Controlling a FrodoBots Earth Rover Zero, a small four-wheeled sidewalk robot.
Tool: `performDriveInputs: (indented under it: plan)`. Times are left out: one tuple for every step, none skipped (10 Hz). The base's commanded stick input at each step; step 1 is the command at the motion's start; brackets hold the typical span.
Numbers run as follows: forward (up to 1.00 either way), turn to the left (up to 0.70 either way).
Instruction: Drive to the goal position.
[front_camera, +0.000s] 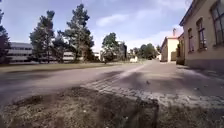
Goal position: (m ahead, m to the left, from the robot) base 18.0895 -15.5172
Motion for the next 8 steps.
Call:
performDriveInputs:
  plan:
    - [0.45, 0.0]
    - [0.45, 0.0]
    - [0.45, 0.0]
    - [0.45, 0.0]
    - [0.45, 0.0]
    - [0.45, 0.0]
    - [0.45, 0.0]
    - [0.45, 0.0]
